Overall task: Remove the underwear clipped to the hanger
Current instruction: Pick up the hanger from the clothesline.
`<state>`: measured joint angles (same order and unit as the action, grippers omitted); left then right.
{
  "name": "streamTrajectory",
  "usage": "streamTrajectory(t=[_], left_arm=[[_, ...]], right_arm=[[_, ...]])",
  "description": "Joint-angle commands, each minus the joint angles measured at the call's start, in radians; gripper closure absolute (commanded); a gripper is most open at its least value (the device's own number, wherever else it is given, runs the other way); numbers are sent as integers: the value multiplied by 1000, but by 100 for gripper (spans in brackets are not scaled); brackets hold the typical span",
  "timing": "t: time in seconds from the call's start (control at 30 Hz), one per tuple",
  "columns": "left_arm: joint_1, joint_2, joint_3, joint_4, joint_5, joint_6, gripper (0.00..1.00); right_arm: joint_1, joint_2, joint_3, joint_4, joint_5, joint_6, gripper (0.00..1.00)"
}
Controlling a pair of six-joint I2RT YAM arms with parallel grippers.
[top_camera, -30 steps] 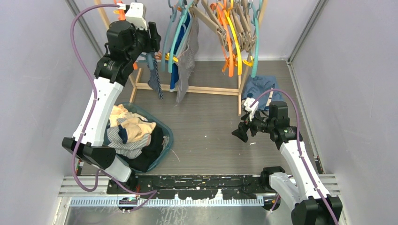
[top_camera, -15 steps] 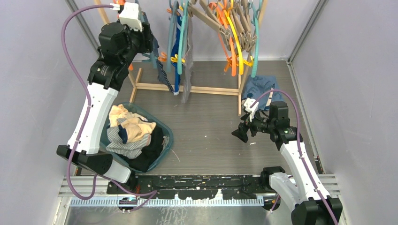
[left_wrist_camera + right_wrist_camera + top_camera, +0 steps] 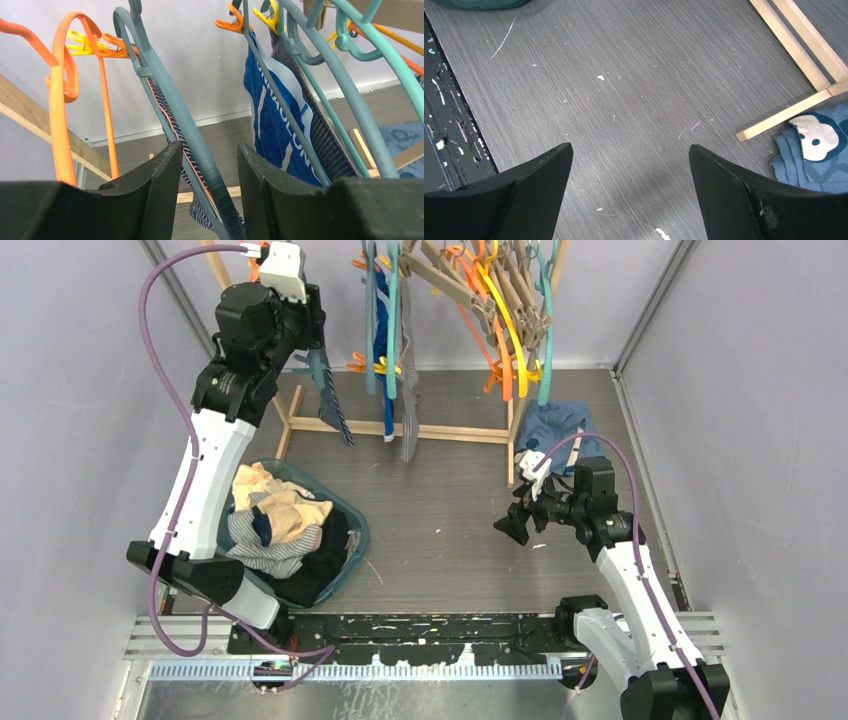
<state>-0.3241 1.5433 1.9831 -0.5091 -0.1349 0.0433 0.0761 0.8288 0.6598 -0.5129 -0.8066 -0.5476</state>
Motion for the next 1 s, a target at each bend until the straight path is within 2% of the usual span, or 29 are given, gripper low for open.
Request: streamTrajectory(t=[0.0,0.47,0.97], left_arm=[[19,-14,44,7,-5,17,54],[67,-19,34,-14,19,17,65],[80,-26,7,33,74,-57,83]], right_arm=[[-2,-19,-3,46,-25,-15,8],[-3,-23,-5,46,-27,-20,7],[-2,-28,-8,46,-28,-25,6]])
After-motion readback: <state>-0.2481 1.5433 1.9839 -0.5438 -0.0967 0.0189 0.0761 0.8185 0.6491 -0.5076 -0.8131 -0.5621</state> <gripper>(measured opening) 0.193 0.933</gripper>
